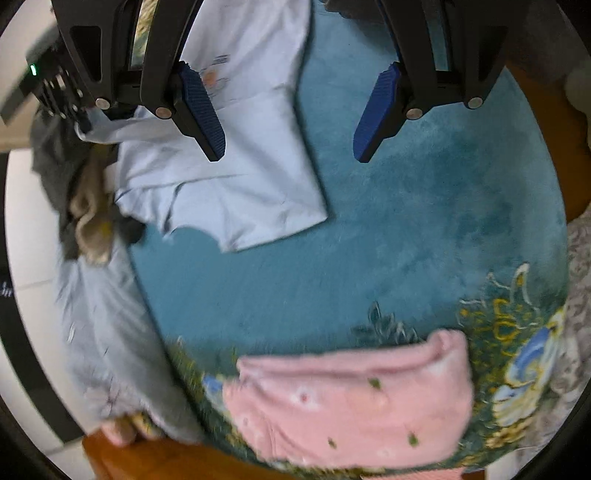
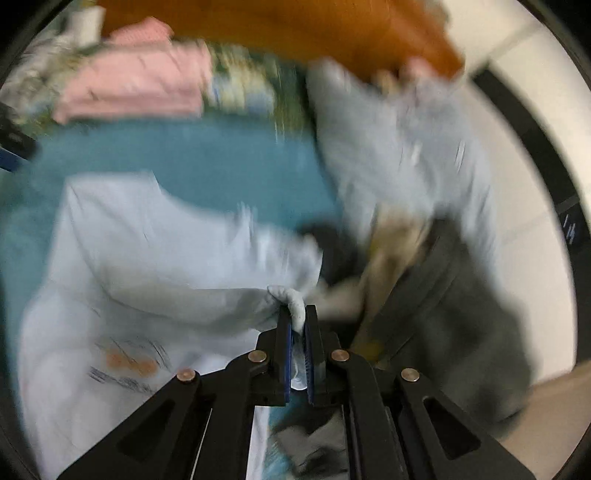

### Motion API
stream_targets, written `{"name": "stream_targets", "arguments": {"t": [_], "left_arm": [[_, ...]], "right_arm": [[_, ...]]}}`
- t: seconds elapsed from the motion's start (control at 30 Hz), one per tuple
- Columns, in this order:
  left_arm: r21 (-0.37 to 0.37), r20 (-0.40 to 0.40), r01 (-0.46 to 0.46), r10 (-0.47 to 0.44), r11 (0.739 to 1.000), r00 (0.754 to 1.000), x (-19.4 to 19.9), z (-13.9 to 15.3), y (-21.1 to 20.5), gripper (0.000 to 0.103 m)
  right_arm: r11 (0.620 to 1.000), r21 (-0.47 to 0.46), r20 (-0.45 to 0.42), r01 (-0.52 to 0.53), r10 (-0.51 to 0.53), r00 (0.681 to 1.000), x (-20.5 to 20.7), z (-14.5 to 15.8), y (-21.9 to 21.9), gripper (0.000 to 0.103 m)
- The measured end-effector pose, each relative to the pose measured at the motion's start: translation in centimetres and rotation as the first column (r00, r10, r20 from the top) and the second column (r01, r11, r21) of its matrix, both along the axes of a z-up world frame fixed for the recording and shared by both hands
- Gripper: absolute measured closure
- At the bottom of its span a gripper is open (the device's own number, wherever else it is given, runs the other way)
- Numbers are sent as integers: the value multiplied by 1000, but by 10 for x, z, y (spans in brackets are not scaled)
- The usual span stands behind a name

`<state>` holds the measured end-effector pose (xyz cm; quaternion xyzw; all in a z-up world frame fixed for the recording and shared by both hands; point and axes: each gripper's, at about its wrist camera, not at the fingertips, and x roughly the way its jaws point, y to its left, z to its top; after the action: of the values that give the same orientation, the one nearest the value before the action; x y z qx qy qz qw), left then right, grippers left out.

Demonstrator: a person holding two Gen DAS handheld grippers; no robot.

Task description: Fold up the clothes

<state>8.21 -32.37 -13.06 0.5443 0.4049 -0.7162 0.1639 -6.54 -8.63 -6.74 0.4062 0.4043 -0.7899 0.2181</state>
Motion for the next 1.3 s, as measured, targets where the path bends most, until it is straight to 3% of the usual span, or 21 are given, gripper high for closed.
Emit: {"name": "stream_targets", "arguments": {"t": [0.03, 0.1, 0.2, 0.27, 0.33, 0.4, 0.47, 0.53, 0.6, 0.63, 0.7, 0.77, 0.83, 0.9, 1.0, 1.03, 1.07, 1.1, 1.17, 1.2, 1.3], "left_arm": [[-8, 31, 18, -18, 1000, 999, -2, -7, 0, 27], [-25, 94, 51, -49, 998, 994, -6, -22, -1, 27], [-19, 128, 37, -34, 999, 991, -7, -41, -5, 27], [-18, 143, 32, -29, 999, 989, -10, -51, -5, 28], [-20, 154, 47, -43, 999, 987, -15, -60, -2, 29], [12, 162, 55, -56, 998, 985, -19, -68, 1, 30], [18, 153, 59, -61, 998, 986, -23, -70, 3, 33], [9, 153, 83, -84, 996, 985, -29, -70, 7, 35], [12, 156, 99, -100, 995, 983, -34, -72, 12, 42], [27, 162, 94, -97, 995, 982, -35, -76, 14, 45], [40, 180, 83, -89, 996, 980, -35, -82, 18, 52], [14, 186, 94, -95, 995, 978, -35, -82, 24, 52], [2, 191, 100, -98, 995, 977, -33, -80, 29, 52], [28, 186, 91, -95, 995, 978, -30, -81, 34, 51], [28, 187, 90, -93, 996, 978, -26, -81, 41, 57], [18, 186, 90, -92, 996, 978, -25, -81, 43, 61], [9, 186, 90, -90, 996, 978, -24, -81, 45, 76], [11, 176, 81, -82, 997, 981, -23, -80, 46, 90], [11, 160, 67, -68, 998, 985, -21, -77, 47, 95], [4, 153, 70, -69, 998, 986, -20, -76, 47, 96], [6, 125, 68, -68, 998, 990, -12, -69, 46, 96]], "right_arm": [[999, 15, 43, 41, -42, 998, -12, -20, 9, 98], [995, 3, 50, 96, -96, 994, -22, -31, 22, 98], [978, -85, 92, 189, -182, 979, -32, -31, 45, 98], [964, -131, 146, 230, -211, 967, -31, -31, 59, 91], [958, -132, 182, 253, -227, 957, -24, -31, 68, 73], [948, -154, 212, 280, -245, 946, -18, -27, 80, 63], [923, -197, 261, 330, -275, 926, -15, -23, 96, 62], [879, -257, 329, 402, -311, 892, -13, -19, 114, 59], [807, -315, 413, 499, -356, 838, -16, -20, 130, 59], [725, -369, 498, 581, -373, 783, -19, -25, 142, 59], [601, -431, 627, 673, -337, 702, -19, -33, 154, 56], [492, -469, 701, 733, -297, 648, -19, -43, 155, 53], [439, -486, 726, 755, -279, 629, -23, -50, 146, 53], [411, -492, 736, 768, -275, 619, -29, -54, 136, 53], [401, -463, 693, 791, -392, 605, -42, -57, 125, 53], [379, -421, 674, 824, -477, 564, -46, -61, 126, 60], [336, -401, 682, 852, -512, 523, -48, -64, 129, 69], [308, -392, 697, 867, -515, 499, -48, -66, 130, 95], [282, -366, 719, 887, -519, 461, -48, -67, 128, 97], [299, -364, 714, 882, -519, 470, -49, -64, 123, 97], [426, -436, 641, 793, -471, 606, -50, -24, 95, 98]]}}
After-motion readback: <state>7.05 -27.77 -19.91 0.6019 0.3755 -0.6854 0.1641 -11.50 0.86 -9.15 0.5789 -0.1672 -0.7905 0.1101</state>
